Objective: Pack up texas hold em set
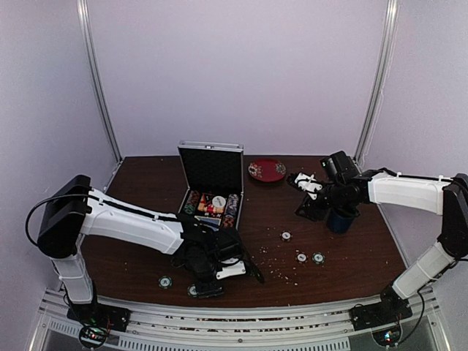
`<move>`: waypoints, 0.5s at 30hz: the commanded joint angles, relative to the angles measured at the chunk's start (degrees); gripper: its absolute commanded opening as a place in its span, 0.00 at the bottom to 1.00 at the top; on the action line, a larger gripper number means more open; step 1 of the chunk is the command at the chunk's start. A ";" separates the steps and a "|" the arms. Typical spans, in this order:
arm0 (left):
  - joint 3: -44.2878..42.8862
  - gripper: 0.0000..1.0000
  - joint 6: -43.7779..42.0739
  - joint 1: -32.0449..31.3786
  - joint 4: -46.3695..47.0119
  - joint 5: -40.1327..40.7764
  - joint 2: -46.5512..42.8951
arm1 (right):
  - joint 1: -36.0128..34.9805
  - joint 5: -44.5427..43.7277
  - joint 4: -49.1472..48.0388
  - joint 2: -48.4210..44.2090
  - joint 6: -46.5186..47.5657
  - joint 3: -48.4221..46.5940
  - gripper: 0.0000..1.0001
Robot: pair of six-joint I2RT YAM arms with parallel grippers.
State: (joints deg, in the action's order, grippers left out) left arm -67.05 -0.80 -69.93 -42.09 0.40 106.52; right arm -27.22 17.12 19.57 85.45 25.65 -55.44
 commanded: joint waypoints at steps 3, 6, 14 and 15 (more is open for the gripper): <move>-0.20 0.56 -0.61 0.41 -0.28 -0.54 1.45 | 0.42 0.63 0.42 0.68 0.72 0.24 0.54; -0.10 0.58 -0.44 0.41 -0.85 -0.06 1.58 | 0.40 0.78 0.64 1.01 0.72 0.11 0.54; 0.33 0.57 -0.17 0.41 -2.19 1.06 1.15 | 0.41 1.20 0.97 1.34 0.81 -0.11 0.54; 0.34 0.57 -0.17 0.41 -2.27 1.09 1.15 | 0.42 1.24 0.97 1.31 0.85 -0.11 0.54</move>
State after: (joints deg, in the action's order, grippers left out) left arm -67.05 -0.78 -69.80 -42.17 0.27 106.56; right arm -27.20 17.63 19.99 86.43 25.78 -55.44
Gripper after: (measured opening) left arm 0.567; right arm 0.538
